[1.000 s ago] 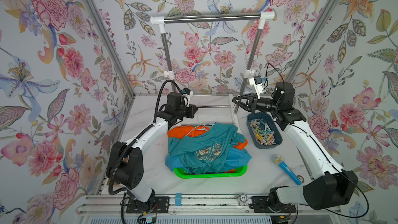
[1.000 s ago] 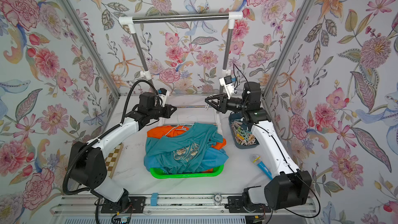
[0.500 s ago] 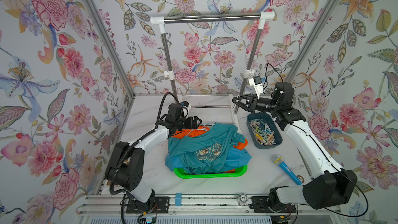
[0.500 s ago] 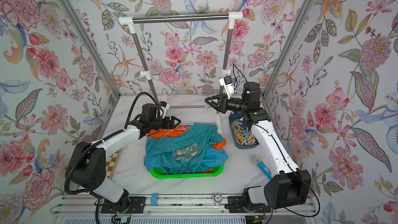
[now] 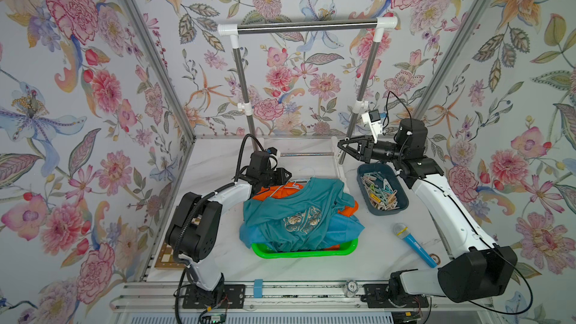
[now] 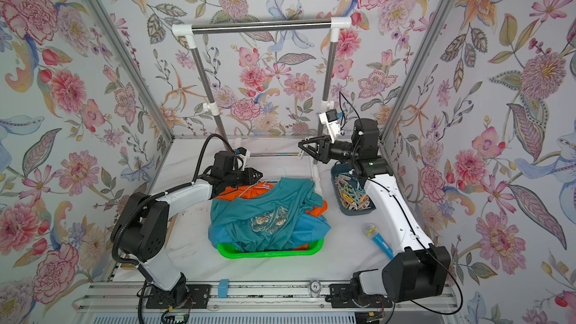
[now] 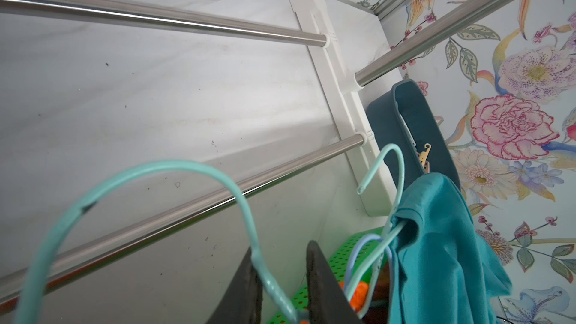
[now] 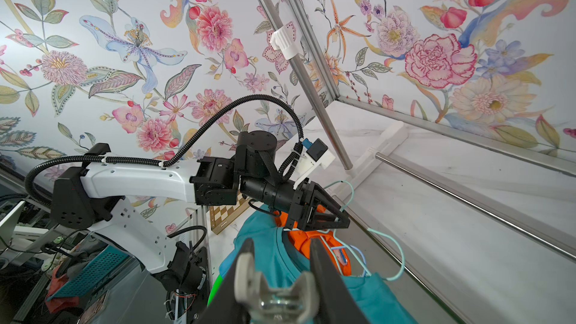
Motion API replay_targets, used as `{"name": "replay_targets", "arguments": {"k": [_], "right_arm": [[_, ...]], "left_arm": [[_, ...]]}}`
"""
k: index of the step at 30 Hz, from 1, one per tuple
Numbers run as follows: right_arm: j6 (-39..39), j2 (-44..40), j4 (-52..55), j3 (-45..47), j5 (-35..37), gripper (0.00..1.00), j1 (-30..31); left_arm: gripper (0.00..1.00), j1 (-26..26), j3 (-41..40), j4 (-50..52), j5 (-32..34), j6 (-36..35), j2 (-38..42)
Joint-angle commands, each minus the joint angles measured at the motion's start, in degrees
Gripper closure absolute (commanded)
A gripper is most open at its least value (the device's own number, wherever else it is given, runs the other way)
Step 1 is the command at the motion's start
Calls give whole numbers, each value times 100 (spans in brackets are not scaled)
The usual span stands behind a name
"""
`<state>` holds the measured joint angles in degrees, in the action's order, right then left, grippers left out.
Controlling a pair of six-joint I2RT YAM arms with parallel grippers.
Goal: Use clothespins to secure the t-shirt on both sides of the hanger
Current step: Pick up the hanger from the basket.
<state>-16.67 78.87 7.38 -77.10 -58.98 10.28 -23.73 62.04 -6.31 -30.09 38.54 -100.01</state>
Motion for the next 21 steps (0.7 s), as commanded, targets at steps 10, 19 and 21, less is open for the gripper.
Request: {"name": "replay_targets", "arguments": {"k": [10, 19, 21], "right_arm": [[58, 91, 35, 70, -14, 69, -18], [54, 155, 16, -25, -48, 69, 50], [50, 171, 25, -86, -51, 69, 74]], "left_arm": [[100, -53, 757, 200, -251, -434, -42], [100, -53, 1283, 1257, -370, -1642, 509], [100, -49, 1340, 1386, -419, -1797, 686]]}}
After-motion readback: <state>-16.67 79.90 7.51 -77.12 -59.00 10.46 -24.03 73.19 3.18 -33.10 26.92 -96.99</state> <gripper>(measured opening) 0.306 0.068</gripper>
